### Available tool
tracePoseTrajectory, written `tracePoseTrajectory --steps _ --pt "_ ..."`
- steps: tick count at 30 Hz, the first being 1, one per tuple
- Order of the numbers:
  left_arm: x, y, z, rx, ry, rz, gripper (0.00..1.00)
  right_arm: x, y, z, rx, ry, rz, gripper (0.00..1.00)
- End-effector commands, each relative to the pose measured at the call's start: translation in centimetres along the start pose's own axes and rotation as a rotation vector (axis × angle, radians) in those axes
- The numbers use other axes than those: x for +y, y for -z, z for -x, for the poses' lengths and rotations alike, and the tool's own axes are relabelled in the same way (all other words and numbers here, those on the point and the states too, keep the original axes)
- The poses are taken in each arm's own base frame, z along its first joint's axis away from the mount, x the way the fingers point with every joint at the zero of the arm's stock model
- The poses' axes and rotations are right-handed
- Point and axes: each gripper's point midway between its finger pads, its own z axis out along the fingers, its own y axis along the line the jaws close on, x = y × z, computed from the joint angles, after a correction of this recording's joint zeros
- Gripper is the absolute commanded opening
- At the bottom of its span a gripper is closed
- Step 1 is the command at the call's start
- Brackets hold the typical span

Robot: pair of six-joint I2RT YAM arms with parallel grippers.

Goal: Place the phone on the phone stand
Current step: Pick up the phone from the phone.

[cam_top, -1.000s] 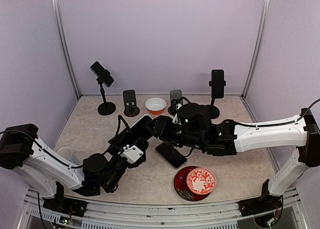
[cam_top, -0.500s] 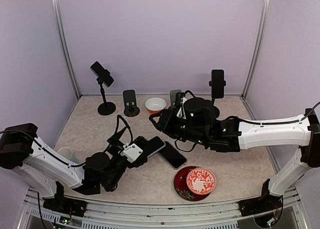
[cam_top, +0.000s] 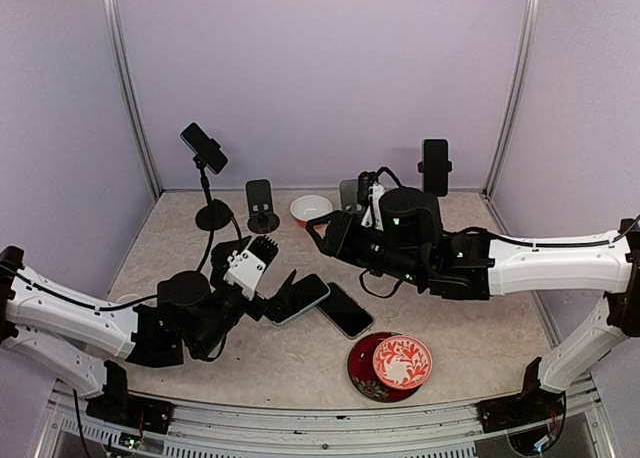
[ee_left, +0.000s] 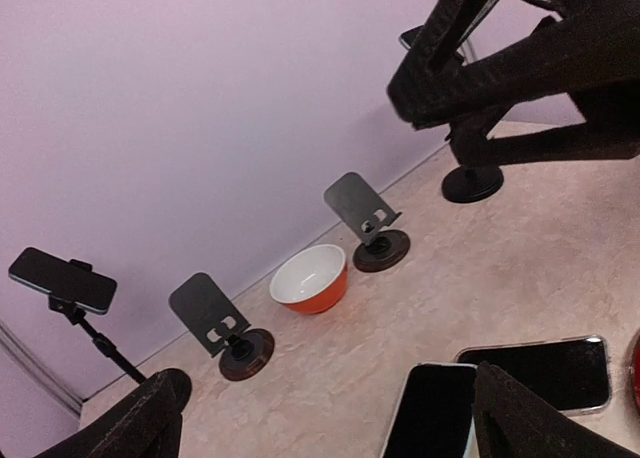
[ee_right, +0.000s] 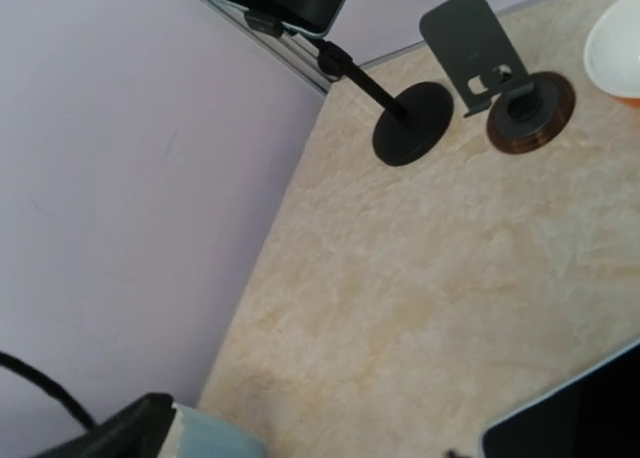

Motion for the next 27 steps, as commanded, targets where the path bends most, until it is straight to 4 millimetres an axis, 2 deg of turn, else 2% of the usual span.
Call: tracePoseTrajectory --steps 1,2,3,4,6,11,16,23,27 --pt "-3.6 -0.1 -1.0 0.085 0.095 -0.277 0.99 0.6 1.0 1.2 -0.008 0.196 -0.003 0.6" --pt "-4.3 -0.3 -1.6 0.112 0.12 -0.342 0.99 0.9 1.2 1.2 -0.005 0.262 0.01 0.7" --pt "-4.9 -0.5 -2.1 0.135 0.141 -0.408 0.99 1.0 1.4 1.3 -0.005 0.315 0.018 0.89" --pt "-5.4 -0.7 -2.8 0.155 0.158 -0.456 0.99 1.1 1.7 1.4 -0.016 0.36 0.027 0.99" --pt "-6.2 -1.1 -4.6 0.201 0.169 -0.53 0.99 0.4 2.4 1.3 -0.033 0.409 0.039 1.0" --pt "-8.1 -2.8 -8.7 0.31 0.199 -0.677 0.99 2.1 5.1 1.3 -0.058 0.491 0.193 1.0" --pt "-9.4 -4.6 -11.7 0.408 0.17 -0.74 0.99 1.8 6.4 1.6 -0.051 0.523 0.178 1.0" --pt "-8.7 -6.8 -13.0 0.436 0.223 -0.793 0.99 0.5 8.1 1.7 -0.071 0.504 0.172 1.0" --pt "-9.8 -7.9 -14.9 0.515 0.213 -0.808 0.99 0.2 8.6 1.9 -0.081 0.471 0.168 1.0"
